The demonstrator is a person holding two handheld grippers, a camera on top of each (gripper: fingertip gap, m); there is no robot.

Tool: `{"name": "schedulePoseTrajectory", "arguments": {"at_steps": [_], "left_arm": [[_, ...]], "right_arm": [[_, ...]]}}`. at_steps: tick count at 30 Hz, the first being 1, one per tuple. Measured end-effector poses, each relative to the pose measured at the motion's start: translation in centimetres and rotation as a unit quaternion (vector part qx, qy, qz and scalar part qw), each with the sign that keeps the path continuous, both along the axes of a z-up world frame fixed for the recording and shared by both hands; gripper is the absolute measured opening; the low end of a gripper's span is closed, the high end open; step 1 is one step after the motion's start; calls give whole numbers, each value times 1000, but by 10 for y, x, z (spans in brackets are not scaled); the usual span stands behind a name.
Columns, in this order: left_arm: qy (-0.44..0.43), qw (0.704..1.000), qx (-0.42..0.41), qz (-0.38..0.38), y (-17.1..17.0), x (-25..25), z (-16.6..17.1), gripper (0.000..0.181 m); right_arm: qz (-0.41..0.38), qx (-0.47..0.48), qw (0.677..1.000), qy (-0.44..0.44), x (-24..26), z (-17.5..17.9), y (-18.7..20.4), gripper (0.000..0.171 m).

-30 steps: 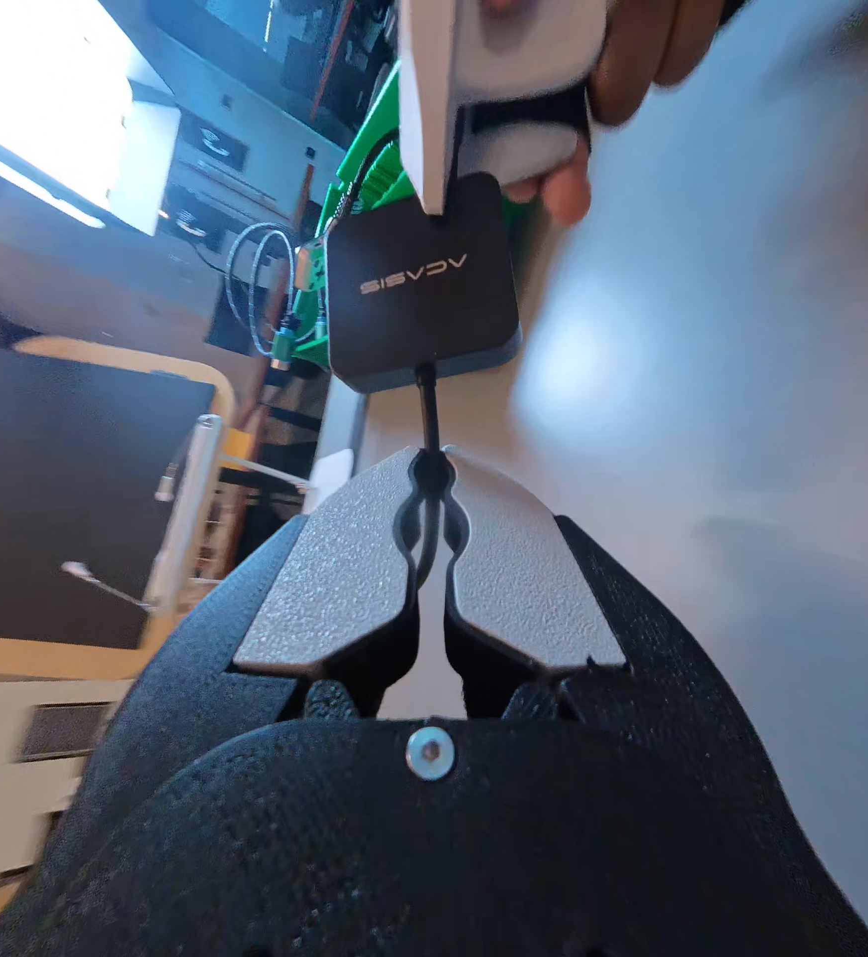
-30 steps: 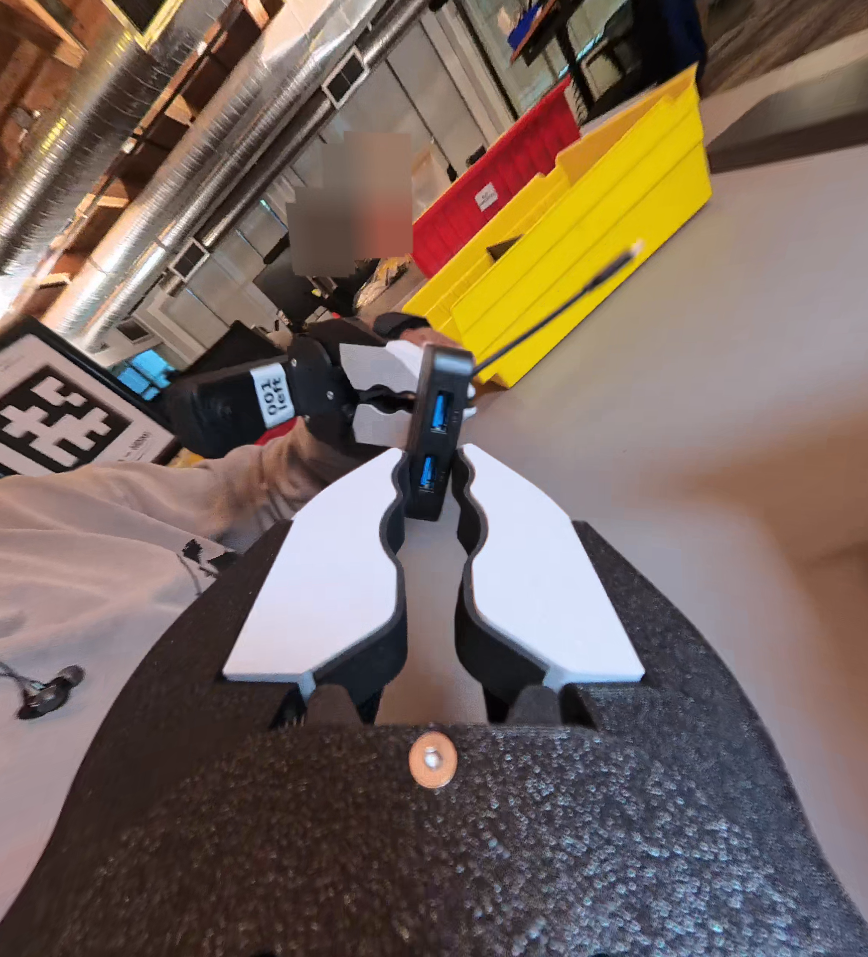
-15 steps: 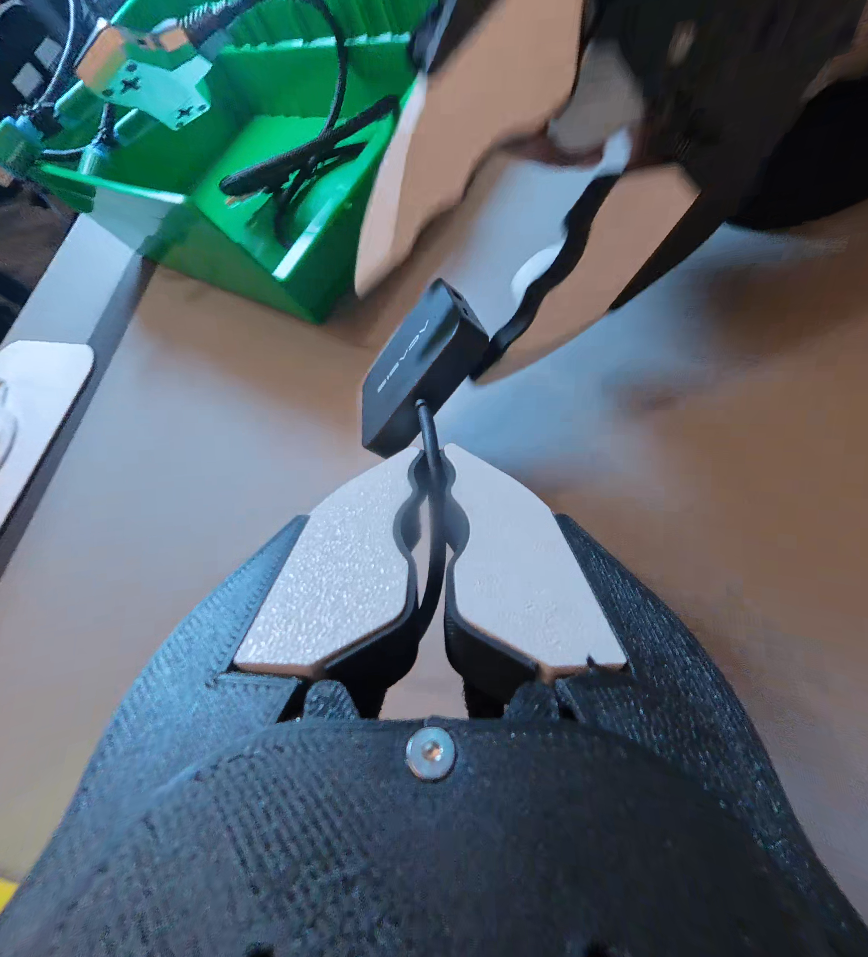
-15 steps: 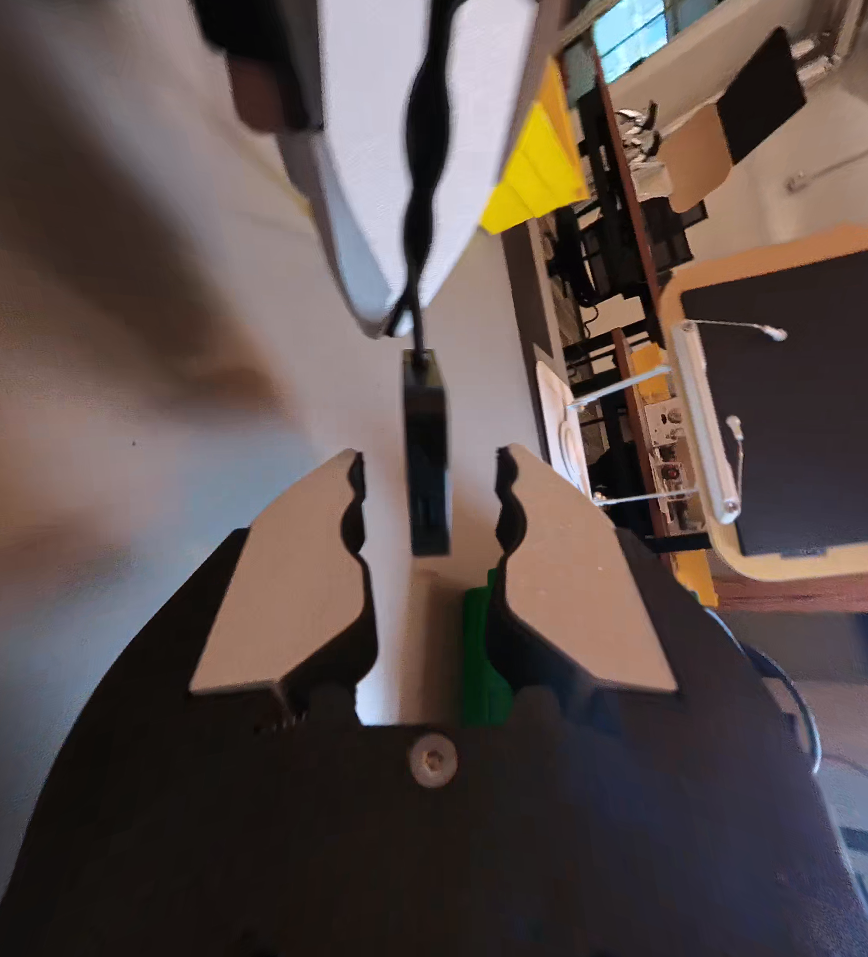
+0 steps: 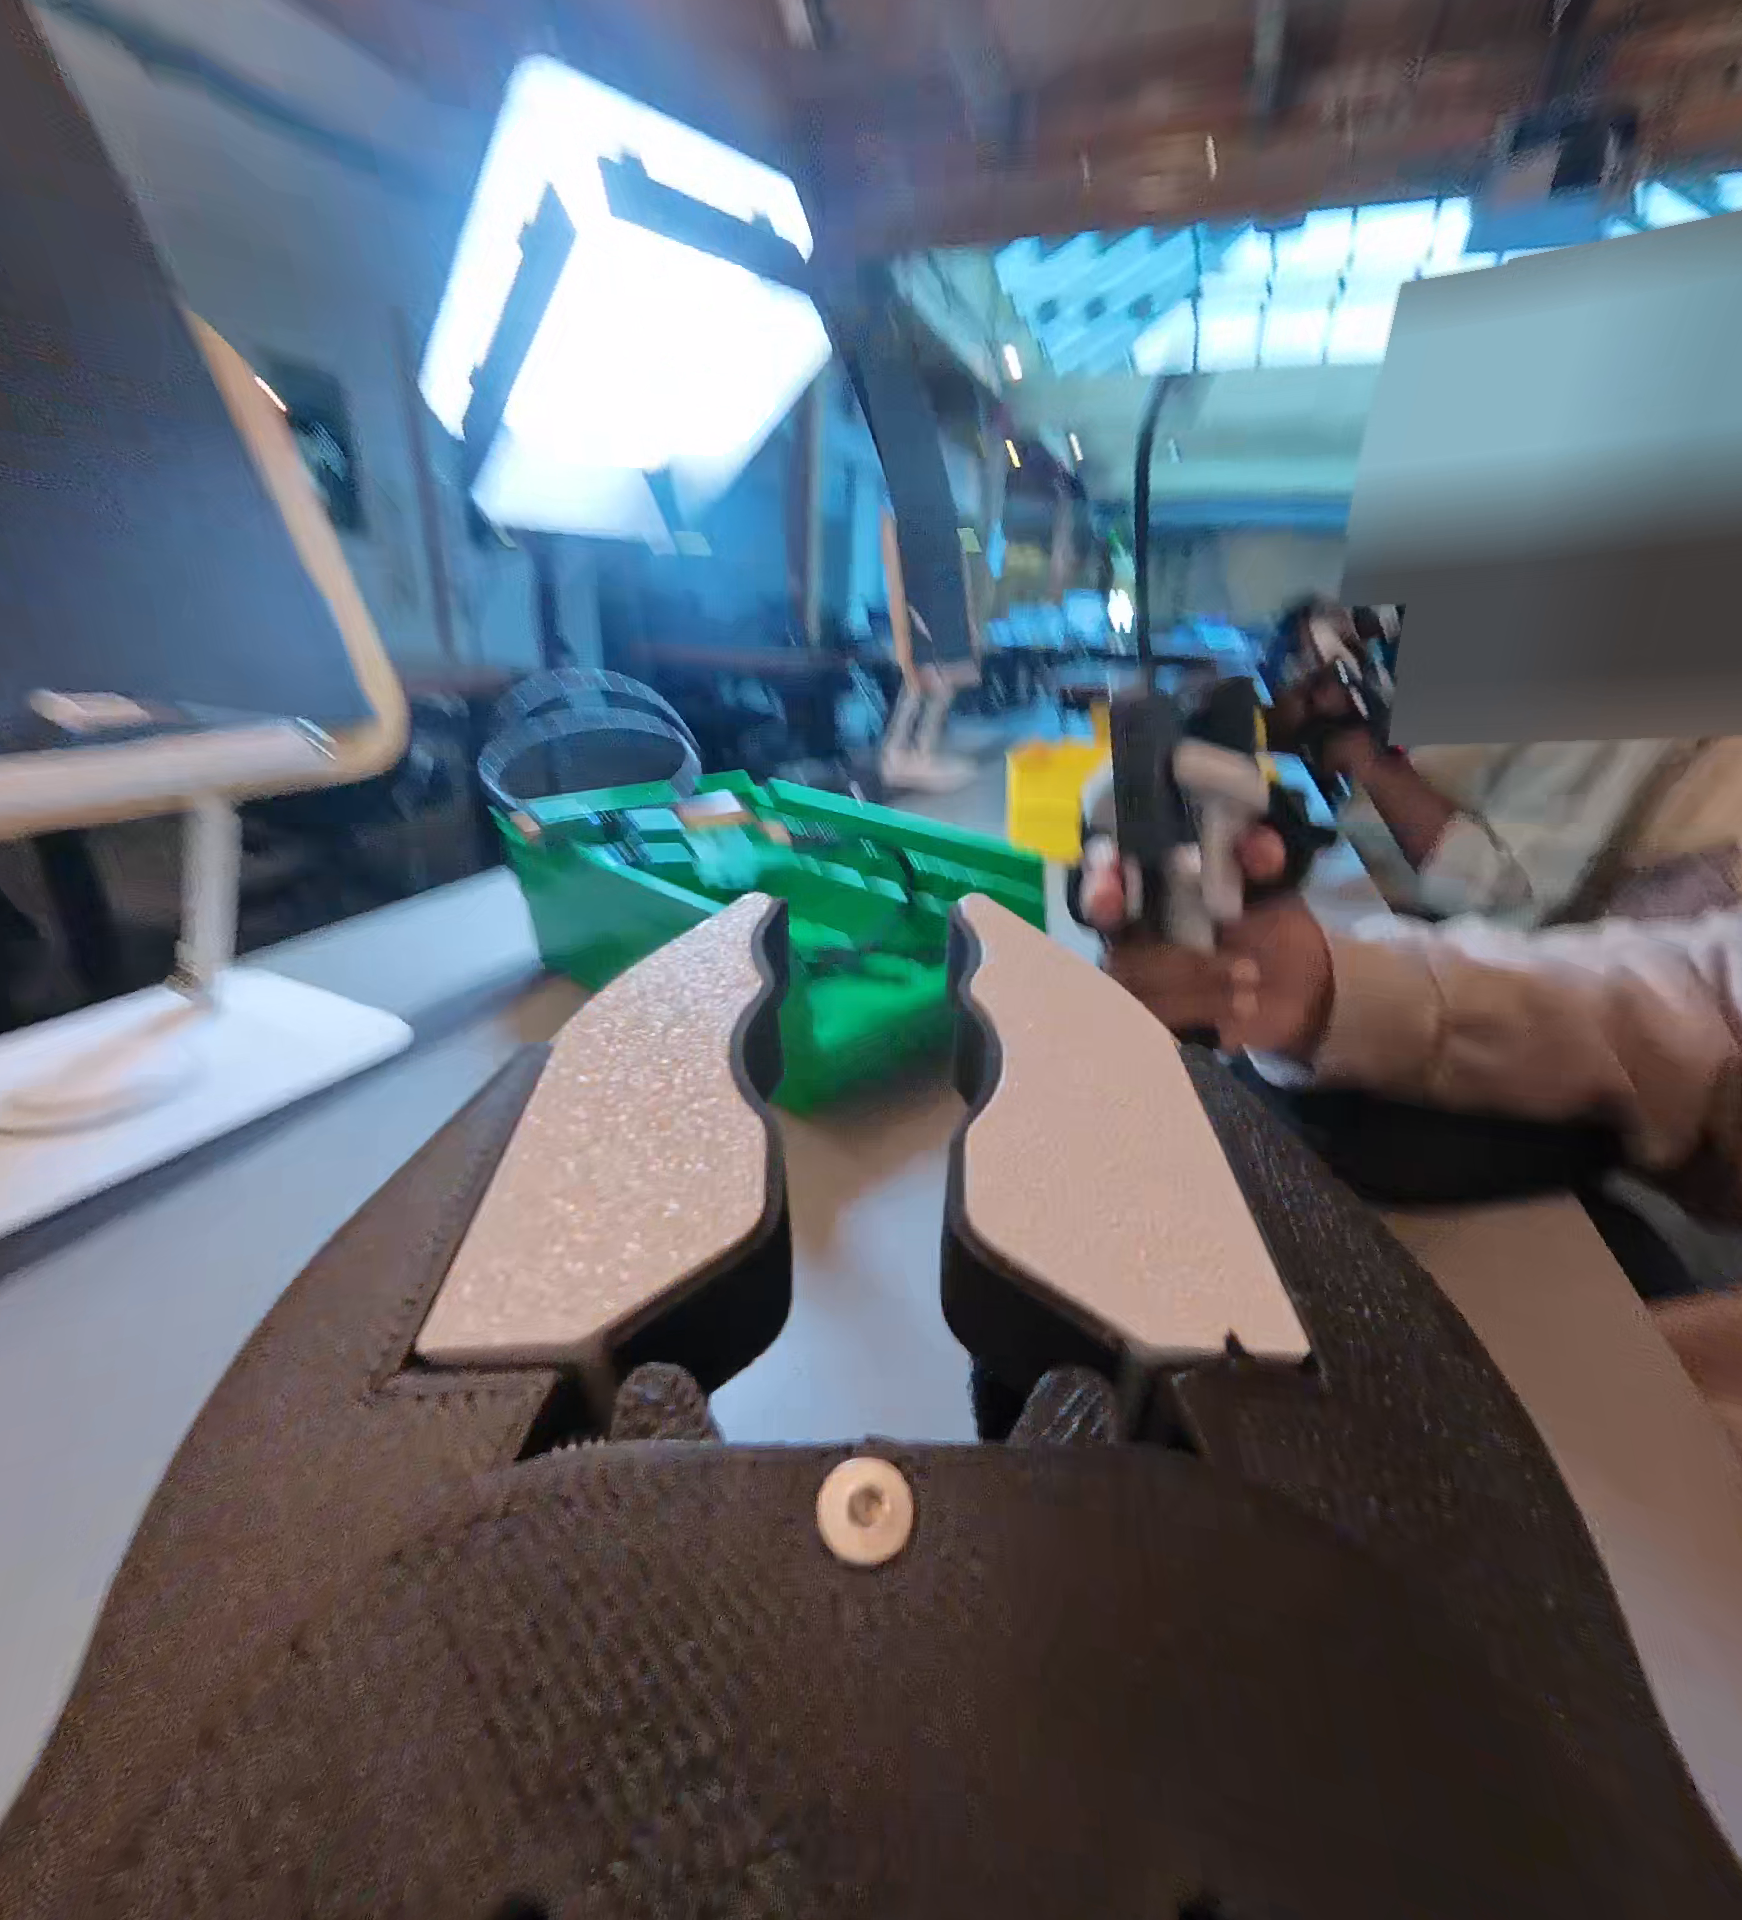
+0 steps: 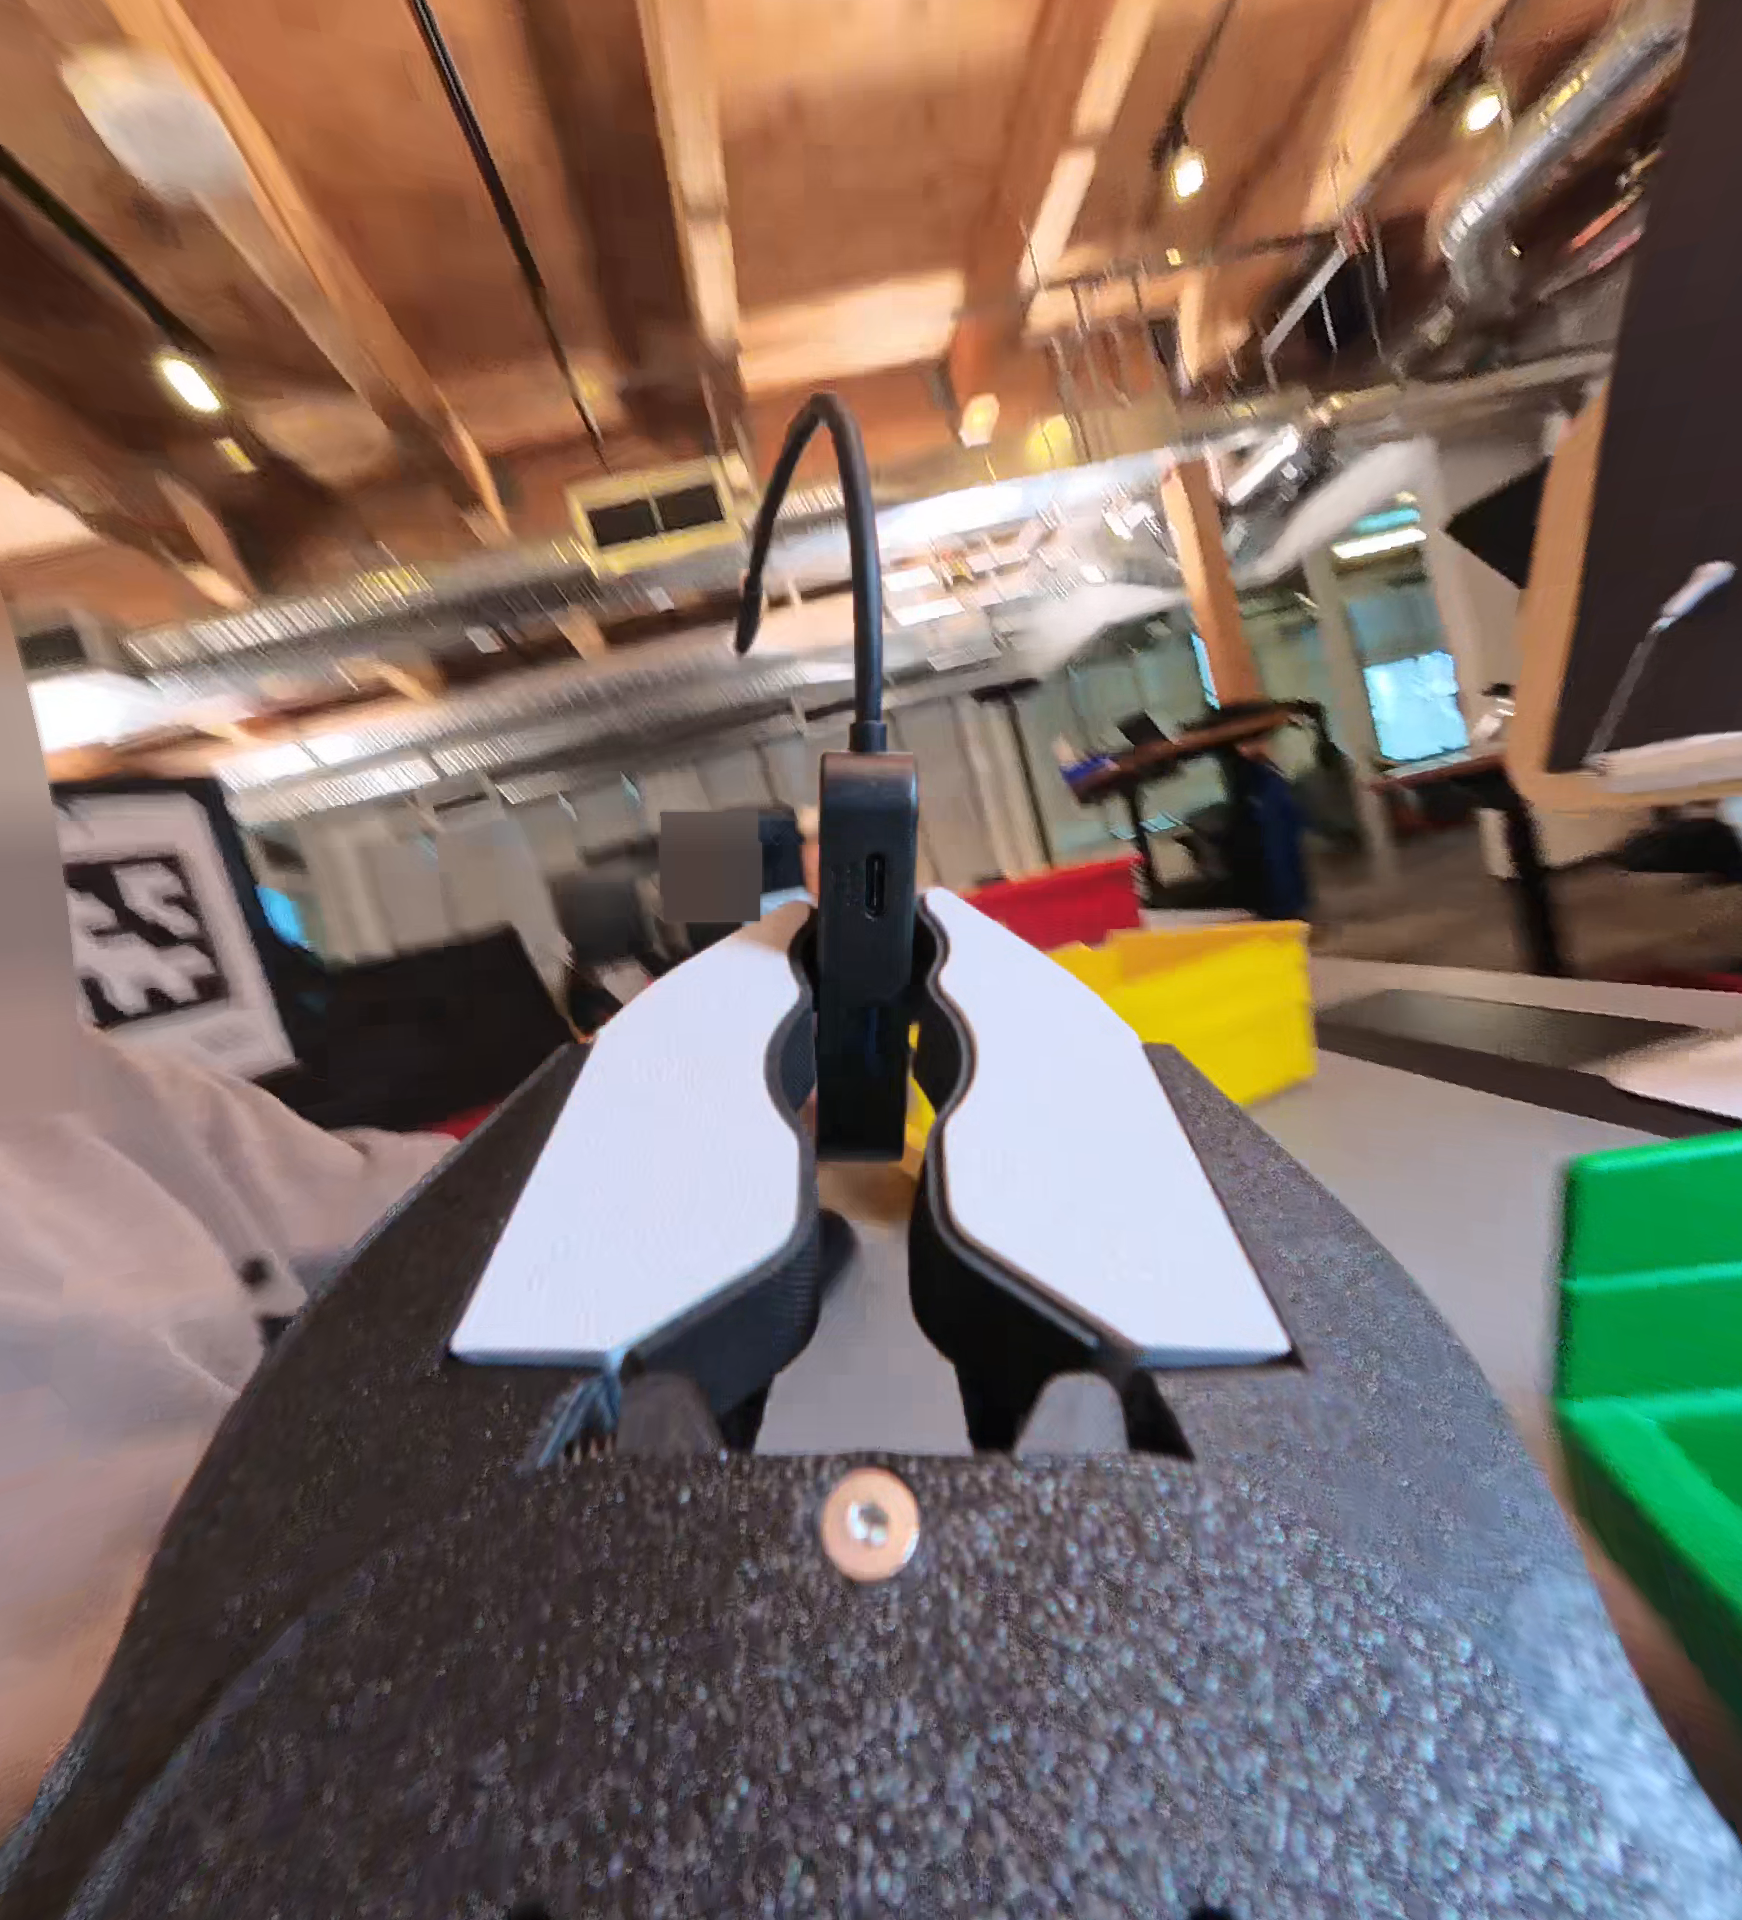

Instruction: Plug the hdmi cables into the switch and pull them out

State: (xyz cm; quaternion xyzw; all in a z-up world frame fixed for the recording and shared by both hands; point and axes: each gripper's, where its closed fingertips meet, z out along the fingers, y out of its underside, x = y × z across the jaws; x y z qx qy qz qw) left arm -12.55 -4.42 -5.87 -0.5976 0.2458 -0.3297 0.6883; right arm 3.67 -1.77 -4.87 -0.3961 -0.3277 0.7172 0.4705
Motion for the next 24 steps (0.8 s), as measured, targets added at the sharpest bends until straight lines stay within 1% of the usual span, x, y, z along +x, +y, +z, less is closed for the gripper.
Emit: {"name": "schedulePoseTrajectory", "arguments": {"at_steps": [2,3,6,9,11,13,17,19,21,23,24], "left_arm": [[51,996,-38,-59,-5,41,-29,34],[77,993,-40,-82,-11,63,-39,35],[163,980,-12,-116,-27,111,-58,35],[192,972,-8,-133,-35,122,-64,21],[199,970,-2,-141,-39,115,-66,18],[220,964,4,-146,-42,106,-71,16],[226,964,36,-137,-42,98,-66,14],[261,955,66,-126,-44,101,-71,13],[312,940,88,-110,-44,101,-78,13],[333,932,104,-101,-44,100,-80,12],[336,931,107,-100,-43,99,-80,12]], "right_arm": [[41,-35,998,29,-2,1,-8,14],[53,-34,998,22,-9,-4,-14,14],[74,33,996,-48,-36,-27,-42,14],[76,82,990,-81,-48,-37,-58,14],[66,136,981,-117,-51,-46,-63,15],[33,220,961,-166,-53,-61,-66,15],[-41,351,903,-245,-56,-88,-62,15],[-70,405,869,-275,-57,-101,-60,15],[-93,444,841,-295,-59,-110,-58,15],[-116,465,829,-287,-59,-107,-57,15],[-119,464,833,-279,-59,-104,-58,15]]}}
